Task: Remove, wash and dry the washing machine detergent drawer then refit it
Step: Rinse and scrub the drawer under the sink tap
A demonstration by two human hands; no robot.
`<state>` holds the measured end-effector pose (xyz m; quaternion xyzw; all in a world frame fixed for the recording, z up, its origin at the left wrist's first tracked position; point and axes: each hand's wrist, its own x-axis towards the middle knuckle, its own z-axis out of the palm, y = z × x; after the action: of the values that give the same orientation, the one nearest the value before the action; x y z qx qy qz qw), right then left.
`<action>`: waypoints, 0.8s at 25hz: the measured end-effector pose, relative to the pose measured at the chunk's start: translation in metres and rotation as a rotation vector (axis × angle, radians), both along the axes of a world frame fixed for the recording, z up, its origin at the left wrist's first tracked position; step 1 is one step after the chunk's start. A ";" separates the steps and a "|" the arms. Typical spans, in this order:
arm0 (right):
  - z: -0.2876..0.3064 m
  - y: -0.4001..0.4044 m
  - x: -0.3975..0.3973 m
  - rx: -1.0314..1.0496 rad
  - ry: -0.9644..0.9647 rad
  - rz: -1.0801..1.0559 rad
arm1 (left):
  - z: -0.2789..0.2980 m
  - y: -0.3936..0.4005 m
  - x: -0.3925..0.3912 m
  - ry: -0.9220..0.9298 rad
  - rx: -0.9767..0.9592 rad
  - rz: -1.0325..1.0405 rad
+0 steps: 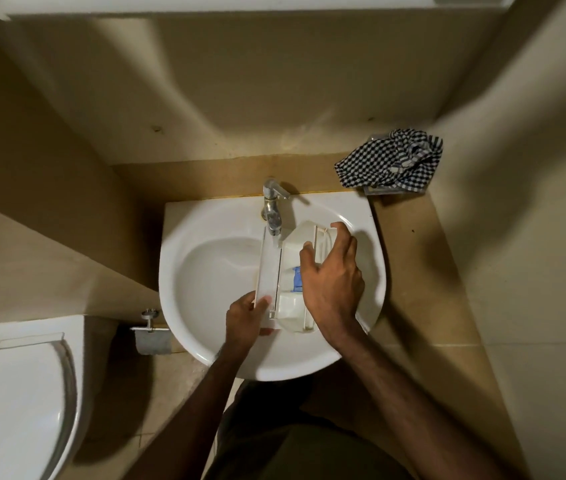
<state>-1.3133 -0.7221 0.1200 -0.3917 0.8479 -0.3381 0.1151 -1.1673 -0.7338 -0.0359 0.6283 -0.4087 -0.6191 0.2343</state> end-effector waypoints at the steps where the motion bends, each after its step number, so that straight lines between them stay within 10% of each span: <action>1: 0.000 0.000 -0.003 -0.009 -0.011 -0.012 | 0.000 0.004 0.005 0.035 0.047 0.025; 20: 0.006 0.019 -0.064 0.017 -0.256 -0.229 | 0.024 -0.093 -0.029 0.205 -0.004 0.129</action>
<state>-1.3774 -0.7026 0.1258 -0.2453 0.8683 -0.3890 0.1861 -1.1959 -0.8269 -0.0120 0.5862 -0.3424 -0.6630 0.3156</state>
